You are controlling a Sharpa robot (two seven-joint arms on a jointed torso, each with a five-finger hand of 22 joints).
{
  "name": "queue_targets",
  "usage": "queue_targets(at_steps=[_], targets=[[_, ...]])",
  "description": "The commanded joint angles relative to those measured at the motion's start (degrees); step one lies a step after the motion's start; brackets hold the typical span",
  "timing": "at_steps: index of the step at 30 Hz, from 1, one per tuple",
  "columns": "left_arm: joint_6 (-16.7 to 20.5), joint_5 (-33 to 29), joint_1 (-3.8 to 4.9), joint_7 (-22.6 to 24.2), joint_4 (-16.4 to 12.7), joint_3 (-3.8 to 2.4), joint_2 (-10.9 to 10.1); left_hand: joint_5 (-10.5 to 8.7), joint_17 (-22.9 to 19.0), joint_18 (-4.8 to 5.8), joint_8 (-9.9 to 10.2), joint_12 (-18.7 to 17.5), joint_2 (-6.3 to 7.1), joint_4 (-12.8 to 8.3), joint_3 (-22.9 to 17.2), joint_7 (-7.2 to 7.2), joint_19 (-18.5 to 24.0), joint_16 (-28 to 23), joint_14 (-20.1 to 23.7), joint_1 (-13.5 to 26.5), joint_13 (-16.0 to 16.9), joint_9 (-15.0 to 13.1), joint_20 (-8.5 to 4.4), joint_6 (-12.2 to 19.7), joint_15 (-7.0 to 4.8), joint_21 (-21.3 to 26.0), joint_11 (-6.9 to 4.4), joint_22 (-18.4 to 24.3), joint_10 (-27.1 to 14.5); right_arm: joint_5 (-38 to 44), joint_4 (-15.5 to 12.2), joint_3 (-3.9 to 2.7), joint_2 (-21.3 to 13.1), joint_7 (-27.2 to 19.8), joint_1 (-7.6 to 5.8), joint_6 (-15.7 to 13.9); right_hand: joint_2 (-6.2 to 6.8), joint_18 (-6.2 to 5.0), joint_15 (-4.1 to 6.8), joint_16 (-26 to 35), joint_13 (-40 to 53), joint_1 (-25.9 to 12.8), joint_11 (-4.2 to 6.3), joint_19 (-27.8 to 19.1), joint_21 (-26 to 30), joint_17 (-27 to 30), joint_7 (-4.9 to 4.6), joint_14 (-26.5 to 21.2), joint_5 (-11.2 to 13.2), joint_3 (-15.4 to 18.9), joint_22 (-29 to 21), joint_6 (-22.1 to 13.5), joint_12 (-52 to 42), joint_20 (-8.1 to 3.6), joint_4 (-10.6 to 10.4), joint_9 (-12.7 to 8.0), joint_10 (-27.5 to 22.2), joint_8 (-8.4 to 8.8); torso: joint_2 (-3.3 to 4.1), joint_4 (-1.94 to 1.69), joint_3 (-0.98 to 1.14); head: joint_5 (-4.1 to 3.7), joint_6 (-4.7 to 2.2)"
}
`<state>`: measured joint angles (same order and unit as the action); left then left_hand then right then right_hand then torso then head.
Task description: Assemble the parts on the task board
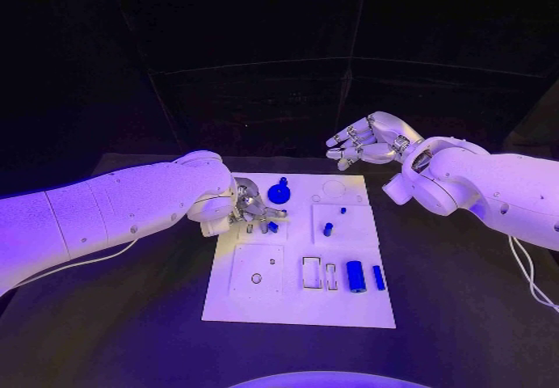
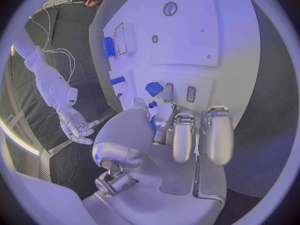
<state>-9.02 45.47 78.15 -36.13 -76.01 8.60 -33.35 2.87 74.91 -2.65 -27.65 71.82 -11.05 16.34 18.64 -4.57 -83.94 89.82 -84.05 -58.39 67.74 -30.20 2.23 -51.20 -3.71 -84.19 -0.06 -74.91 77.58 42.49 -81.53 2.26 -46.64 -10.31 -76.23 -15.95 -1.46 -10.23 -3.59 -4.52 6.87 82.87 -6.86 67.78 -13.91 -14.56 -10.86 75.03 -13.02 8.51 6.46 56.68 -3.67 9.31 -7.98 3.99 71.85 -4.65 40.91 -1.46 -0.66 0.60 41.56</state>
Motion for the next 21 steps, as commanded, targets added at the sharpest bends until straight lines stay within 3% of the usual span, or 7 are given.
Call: queue_targets(at_steps=[1,8,21], targets=[[-0.19,-3.95,0.08,0.44,-0.16,0.07,-0.12,-0.16,15.09,0.53,2.19,0.09,-0.78,-0.01,0.66,-0.18,-1.87,0.18,-5.95,-0.13,0.31,2.29,0.65,-1.54,0.52,-0.02,0.49,-5.46,0.0,-0.08,0.01,-0.04,0.0,-0.29,-0.12,0.11,-0.15,-0.26,-0.11,0.21,-0.1,-0.13,0.02,-0.14,0.29,0.09,-0.14,-0.43,-0.39,0.4,-0.06,-0.31,-0.08,0.35,-0.05,0.07,-0.57,-0.21,0.0,-0.03,-0.01,-0.03,0.02],[-0.34,-5.93,0.08,0.2,-0.11,0.17,-0.29,-0.14,15.09,0.54,3.77,0.37,-1.49,0.01,0.9,-0.27,-1.89,0.18,-5.95,-0.24,0.77,3.87,0.75,-2.45,0.56,-0.04,0.59,-5.54,0.19,-0.08,0.1,-0.04,0.07,-0.29,-0.12,0.12,-0.15,-0.26,-0.11,0.21,-0.1,-0.13,0.02,-0.14,0.29,0.09,-0.14,-0.43,-0.39,0.4,-0.06,-0.31,-0.08,0.35,-0.05,0.07,-0.57,-0.21,0.02,-0.02,-0.02,0.01,0.18],[0.26,-8.06,0.08,0.11,-0.01,0.21,-0.28,-0.14,15.09,0.53,4.59,0.44,-1.79,-0.13,1.01,-0.31,-1.88,0.18,-5.95,-0.51,0.93,4.73,0.79,-3.07,0.61,-0.04,0.63,-5.55,0.24,-0.08,0.27,-0.03,0.17,-0.32,-0.12,0.13,-0.19,-0.27,-0.12,0.24,-0.14,-0.16,0.02,-0.13,0.39,0.1,-0.13,-0.45,-0.42,0.45,-0.12,-0.26,-0.1,0.37,-0.05,0.09,-0.58,-0.27,0.02,-0.01,0.01,-0.07,0.32]])
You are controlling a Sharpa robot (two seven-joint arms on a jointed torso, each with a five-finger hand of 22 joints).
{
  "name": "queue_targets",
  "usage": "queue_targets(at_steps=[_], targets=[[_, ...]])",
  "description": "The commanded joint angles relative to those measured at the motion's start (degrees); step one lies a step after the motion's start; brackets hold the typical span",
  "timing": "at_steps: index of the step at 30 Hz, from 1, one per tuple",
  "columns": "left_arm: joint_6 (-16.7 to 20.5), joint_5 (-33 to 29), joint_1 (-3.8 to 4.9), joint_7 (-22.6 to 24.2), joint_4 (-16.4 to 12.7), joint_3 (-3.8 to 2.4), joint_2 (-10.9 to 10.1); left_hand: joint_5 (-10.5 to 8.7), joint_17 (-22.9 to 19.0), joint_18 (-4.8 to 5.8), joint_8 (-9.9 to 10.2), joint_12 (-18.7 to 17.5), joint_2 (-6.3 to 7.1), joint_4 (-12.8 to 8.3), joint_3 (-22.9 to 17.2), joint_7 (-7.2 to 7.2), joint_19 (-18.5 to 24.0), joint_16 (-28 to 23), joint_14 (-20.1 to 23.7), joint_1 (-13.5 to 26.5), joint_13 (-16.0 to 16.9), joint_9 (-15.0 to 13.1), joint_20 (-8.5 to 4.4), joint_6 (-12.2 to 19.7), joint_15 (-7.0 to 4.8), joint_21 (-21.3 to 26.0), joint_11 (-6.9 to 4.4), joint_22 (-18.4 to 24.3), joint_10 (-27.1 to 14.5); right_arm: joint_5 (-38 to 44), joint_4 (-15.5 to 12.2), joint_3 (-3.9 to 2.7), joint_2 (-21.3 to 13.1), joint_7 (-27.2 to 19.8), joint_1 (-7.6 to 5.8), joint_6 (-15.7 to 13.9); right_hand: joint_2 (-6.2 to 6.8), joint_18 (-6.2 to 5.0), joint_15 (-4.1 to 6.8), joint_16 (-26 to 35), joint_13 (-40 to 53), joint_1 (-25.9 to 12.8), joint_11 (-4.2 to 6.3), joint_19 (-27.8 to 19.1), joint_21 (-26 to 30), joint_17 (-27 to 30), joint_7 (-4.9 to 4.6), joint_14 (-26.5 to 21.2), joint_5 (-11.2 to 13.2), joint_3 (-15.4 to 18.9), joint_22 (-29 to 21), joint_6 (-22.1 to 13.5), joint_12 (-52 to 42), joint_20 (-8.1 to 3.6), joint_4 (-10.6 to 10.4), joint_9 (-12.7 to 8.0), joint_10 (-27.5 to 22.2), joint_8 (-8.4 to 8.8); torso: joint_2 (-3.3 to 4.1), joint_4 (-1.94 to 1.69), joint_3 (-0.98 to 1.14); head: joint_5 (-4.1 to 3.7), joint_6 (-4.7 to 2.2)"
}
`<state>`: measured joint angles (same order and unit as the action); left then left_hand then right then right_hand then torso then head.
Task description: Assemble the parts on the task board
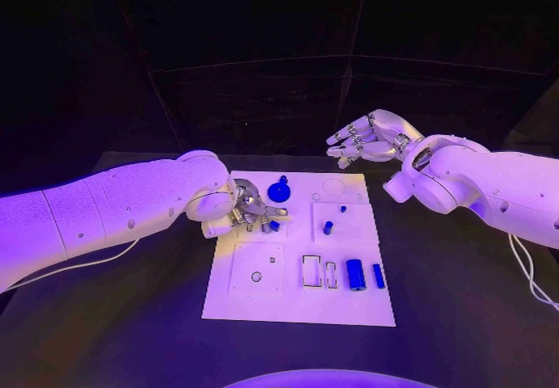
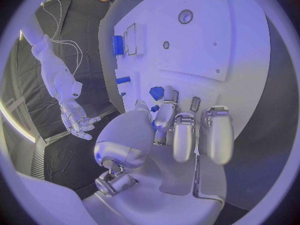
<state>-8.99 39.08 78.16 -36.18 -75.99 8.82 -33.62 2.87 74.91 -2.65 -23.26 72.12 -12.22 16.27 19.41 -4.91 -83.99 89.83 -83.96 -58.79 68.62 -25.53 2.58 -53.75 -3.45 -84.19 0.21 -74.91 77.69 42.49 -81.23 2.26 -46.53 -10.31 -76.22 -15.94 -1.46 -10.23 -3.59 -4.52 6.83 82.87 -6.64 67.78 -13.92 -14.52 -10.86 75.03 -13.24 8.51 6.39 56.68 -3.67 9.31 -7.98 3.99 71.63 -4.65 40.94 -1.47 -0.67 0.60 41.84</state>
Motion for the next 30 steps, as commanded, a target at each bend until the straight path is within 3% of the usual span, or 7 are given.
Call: queue_targets(at_steps=[1,30], targets=[[0.32,-1.7,0.07,0.14,0.0,-0.01,-0.01,-0.14,15.09,0.53,0.33,0.17,-0.65,-0.12,0.23,0.03,-1.82,0.17,-6.04,-0.2,0.09,0.2,0.46,-0.62,0.35,-0.02,0.35,-5.53,0.14,-0.08,-0.02,-0.04,0.05,-0.33,-0.12,0.12,-0.19,-0.27,-0.12,0.24,-0.1,-0.16,-0.2,-0.13,0.39,0.05,-0.13,-0.45,-0.2,0.45,-0.05,-0.26,-0.1,0.37,-0.04,0.09,-0.36,-0.28,0.0,0.0,0.02,-0.06,0.03],[2.8,-1.81,0.07,0.93,0.63,-0.02,0.17,-0.13,15.09,0.46,1.35,-0.03,-0.73,-0.66,0.17,-0.01,-1.69,0.17,-6.04,-1.26,-0.02,1.28,0.5,-1.39,0.39,0.16,0.39,-5.28,0.0,-0.08,0.17,-0.04,0.21,-0.37,-0.12,0.11,-0.19,-0.27,-0.12,0.24,-0.1,-0.16,-0.2,-0.13,0.39,0.05,-0.13,-0.45,-0.2,0.45,-0.05,-0.26,-0.1,0.37,-0.04,0.09,-0.36,-0.28,0.03,-0.03,0.01,-0.21,0.18]])
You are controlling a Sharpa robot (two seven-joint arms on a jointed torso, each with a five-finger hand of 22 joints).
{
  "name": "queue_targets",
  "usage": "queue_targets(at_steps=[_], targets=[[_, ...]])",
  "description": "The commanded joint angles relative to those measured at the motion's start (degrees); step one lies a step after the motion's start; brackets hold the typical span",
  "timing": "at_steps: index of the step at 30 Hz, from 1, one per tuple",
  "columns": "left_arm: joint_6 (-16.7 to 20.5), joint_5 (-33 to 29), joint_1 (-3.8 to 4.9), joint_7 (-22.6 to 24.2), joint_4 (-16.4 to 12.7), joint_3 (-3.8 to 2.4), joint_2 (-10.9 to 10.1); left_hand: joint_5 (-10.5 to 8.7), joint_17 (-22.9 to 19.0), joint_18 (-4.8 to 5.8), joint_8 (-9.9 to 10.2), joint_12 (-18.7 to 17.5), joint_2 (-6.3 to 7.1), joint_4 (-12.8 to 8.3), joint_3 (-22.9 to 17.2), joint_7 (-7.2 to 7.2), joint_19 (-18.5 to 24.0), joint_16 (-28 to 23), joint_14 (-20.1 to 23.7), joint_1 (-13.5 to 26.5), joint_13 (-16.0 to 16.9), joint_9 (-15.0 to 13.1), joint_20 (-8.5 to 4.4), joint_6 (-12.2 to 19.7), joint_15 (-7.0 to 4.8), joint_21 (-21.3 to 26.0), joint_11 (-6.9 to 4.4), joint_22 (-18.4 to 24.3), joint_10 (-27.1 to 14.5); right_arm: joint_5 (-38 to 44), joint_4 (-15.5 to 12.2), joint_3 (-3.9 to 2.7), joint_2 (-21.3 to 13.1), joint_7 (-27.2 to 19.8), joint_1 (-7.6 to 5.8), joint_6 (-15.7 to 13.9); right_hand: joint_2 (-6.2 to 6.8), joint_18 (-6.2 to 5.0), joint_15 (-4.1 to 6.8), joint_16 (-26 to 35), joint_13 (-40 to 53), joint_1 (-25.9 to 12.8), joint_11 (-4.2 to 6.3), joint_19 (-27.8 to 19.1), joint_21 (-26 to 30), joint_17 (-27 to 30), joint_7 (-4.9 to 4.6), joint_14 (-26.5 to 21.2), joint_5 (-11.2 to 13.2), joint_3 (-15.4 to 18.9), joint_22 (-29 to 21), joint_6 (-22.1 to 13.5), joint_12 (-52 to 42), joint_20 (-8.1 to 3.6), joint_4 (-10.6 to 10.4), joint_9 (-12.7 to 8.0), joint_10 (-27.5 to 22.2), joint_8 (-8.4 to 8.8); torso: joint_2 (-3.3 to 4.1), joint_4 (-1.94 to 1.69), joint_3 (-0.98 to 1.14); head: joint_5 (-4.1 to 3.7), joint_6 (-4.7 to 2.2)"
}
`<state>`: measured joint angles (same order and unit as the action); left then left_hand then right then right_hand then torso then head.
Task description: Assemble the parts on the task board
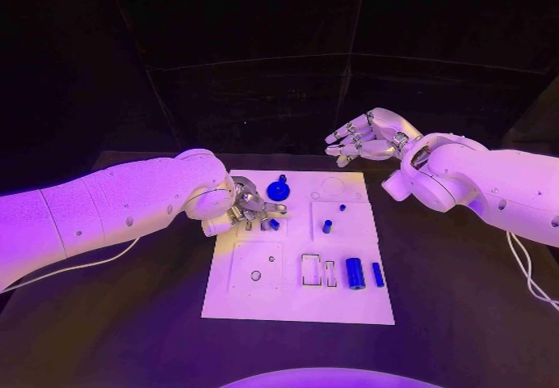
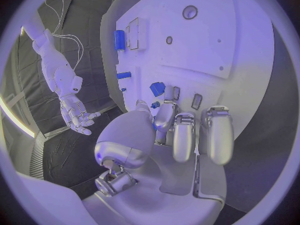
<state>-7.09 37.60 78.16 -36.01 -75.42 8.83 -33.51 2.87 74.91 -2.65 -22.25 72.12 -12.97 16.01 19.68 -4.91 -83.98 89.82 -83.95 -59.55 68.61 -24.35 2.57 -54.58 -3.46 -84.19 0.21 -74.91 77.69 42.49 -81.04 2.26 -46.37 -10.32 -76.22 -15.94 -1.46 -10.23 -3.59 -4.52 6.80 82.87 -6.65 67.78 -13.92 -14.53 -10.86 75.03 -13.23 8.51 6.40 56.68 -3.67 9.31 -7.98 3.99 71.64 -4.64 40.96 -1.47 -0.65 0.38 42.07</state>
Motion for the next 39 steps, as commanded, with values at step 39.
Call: queue_targets(at_steps=[39], targets=[[2.16,-1.18,0.07,1.47,0.41,-0.04,0.35,-0.13,15.09,0.44,0.94,-0.22,0.02,-0.88,-0.22,-0.05,-1.65,0.18,-6.05,-1.27,-0.14,0.74,0.53,-0.98,0.41,0.25,0.42,-5.18,-0.12,-0.07,0.06,-0.04,0.06,-0.39,-0.12,0.11,-0.25,-0.29,-0.12,0.29,-0.12,-0.12,-0.18,-0.08,0.53,0.07,-0.11,-0.46,-0.26,0.5,-0.16,-0.23,-0.13,0.39,0.02,0.11,-0.38,-0.36,-0.02,0.02,0.02,-0.19,-0.12]])
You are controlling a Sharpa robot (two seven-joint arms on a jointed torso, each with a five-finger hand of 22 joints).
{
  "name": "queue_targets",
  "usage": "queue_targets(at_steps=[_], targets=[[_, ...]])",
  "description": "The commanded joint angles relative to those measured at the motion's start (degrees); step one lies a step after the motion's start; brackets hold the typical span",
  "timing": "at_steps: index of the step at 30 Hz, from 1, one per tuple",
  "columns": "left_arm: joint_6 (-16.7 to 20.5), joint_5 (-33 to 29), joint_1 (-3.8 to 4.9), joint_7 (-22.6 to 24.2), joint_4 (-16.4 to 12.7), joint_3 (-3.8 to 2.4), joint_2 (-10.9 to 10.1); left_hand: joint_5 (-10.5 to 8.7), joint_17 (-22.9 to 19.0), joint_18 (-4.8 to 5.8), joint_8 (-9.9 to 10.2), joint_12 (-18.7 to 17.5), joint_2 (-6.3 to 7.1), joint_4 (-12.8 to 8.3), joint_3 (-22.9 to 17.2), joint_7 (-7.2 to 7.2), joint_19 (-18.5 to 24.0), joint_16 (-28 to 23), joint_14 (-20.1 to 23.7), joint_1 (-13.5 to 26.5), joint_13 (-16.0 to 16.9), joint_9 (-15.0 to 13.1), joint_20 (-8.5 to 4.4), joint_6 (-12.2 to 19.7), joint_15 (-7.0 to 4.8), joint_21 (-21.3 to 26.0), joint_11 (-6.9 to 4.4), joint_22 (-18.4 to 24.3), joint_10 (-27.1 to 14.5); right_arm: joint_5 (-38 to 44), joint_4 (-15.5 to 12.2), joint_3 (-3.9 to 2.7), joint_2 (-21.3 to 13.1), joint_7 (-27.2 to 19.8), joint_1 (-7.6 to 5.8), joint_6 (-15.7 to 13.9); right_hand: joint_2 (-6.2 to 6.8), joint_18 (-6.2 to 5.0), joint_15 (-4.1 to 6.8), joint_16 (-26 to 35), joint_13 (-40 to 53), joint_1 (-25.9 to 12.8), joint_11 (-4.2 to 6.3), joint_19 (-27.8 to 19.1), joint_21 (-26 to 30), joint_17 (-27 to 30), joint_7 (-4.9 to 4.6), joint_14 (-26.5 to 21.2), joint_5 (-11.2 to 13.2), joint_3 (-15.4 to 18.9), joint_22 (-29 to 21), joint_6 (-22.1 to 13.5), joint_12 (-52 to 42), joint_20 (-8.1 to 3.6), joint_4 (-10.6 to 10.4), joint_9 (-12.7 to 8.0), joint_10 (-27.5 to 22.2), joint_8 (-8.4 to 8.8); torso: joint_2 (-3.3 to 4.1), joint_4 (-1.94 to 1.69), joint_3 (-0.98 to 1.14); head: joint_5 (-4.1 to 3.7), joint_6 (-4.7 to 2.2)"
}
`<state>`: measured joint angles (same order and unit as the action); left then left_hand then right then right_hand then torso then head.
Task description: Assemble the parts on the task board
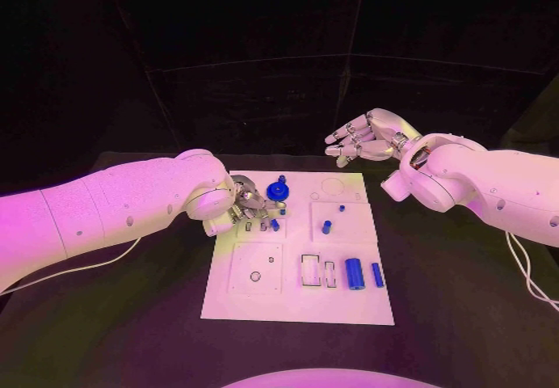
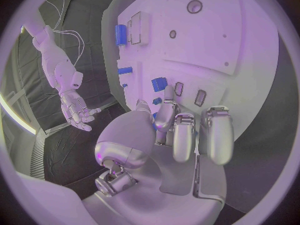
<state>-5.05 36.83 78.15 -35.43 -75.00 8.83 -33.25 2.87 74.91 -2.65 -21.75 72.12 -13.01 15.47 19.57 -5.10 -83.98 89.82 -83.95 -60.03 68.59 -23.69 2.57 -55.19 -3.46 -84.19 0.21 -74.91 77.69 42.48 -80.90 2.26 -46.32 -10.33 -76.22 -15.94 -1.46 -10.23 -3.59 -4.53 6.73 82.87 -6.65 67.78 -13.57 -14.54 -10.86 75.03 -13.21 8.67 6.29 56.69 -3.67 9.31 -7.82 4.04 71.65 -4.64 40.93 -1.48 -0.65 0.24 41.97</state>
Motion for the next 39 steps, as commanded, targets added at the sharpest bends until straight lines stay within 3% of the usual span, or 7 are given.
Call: queue_targets(at_steps=[1,8,17,39], targets=[[0.11,-0.4,0.07,0.92,0.0,-0.04,0.09,-0.13,15.09,0.43,0.47,-0.25,0.07,-0.36,-0.11,0.14,-1.64,0.18,-6.05,-0.81,-0.15,0.12,0.54,-0.38,0.42,0.26,0.43,-5.16,-0.14,-0.07,-0.07,-0.04,0.01,-0.38,-0.12,0.1,-0.24,-0.29,-0.12,0.29,-0.06,-0.12,-0.17,-0.08,0.19,0.08,-0.11,-0.46,-0.27,0.34,-0.05,-0.24,-0.13,0.39,-0.14,0.06,-0.39,-0.36,0.01,0.0,0.0,-0.1,-0.02],[0.23,-0.41,0.07,1.0,0.05,-0.04,0.11,-0.13,15.09,0.41,0.54,-0.26,0.11,-0.39,-0.1,0.13,-1.61,0.18,-6.05,-0.85,-0.15,0.18,0.54,-0.39,0.42,0.3,0.44,-5.1,-0.15,-0.07,-0.07,-0.04,-0.03,-0.36,-0.12,0.07,-0.24,-0.29,-0.12,0.29,-0.06,-0.12,-0.17,-0.08,0.19,0.08,-0.11,-0.46,-0.27,0.34,-0.05,-0.24,-0.13,0.39,-0.14,0.06,-0.39,-0.36,0.01,0.01,0.0,-0.59,-0.11],[0.11,-0.41,0.07,1.23,-0.02,-0.04,0.16,-0.13,15.09,0.43,1.93,-0.86,0.06,-0.51,-0.03,-0.29,-1.61,0.18,-6.05,-1.08,-0.77,1.26,0.68,0.35,0.64,0.3,0.76,-5.14,-0.56,-0.07,-0.09,-0.04,-0.05,-0.37,-0.12,0.05,-0.24,-0.29,-0.12,0.29,-0.06,-0.12,-0.17,-0.08,0.19,0.08,-0.11,-0.46,-0.27,0.34,-0.05,-0.24,-0.13,0.39,-0.14,0.06,-0.39,-0.36,0.01,0.01,-0.01,-0.48,-0.01],[1.22,-0.4,0.08,1.97,0.18,-0.04,0.08,-0.13,15.09,0.41,2.86,-0.99,0.04,-0.78,-0.05,-0.57,-1.57,0.18,-6.05,-1.47,-0.88,2.13,0.86,0.55,0.85,0.37,1.0,-5.07,-0.63,-0.07,0.07,-0.04,0.06,-0.39,-0.12,0.06,-0.24,-0.29,-0.12,0.29,-0.06,-0.12,-0.17,-0.08,0.19,0.08,-0.11,-0.46,-0.27,0.34,-0.05,-0.24,-0.13,0.39,-0.14,0.06,-0.39,-0.36,0.0,-0.01,0.0,-0.63,-0.04]])
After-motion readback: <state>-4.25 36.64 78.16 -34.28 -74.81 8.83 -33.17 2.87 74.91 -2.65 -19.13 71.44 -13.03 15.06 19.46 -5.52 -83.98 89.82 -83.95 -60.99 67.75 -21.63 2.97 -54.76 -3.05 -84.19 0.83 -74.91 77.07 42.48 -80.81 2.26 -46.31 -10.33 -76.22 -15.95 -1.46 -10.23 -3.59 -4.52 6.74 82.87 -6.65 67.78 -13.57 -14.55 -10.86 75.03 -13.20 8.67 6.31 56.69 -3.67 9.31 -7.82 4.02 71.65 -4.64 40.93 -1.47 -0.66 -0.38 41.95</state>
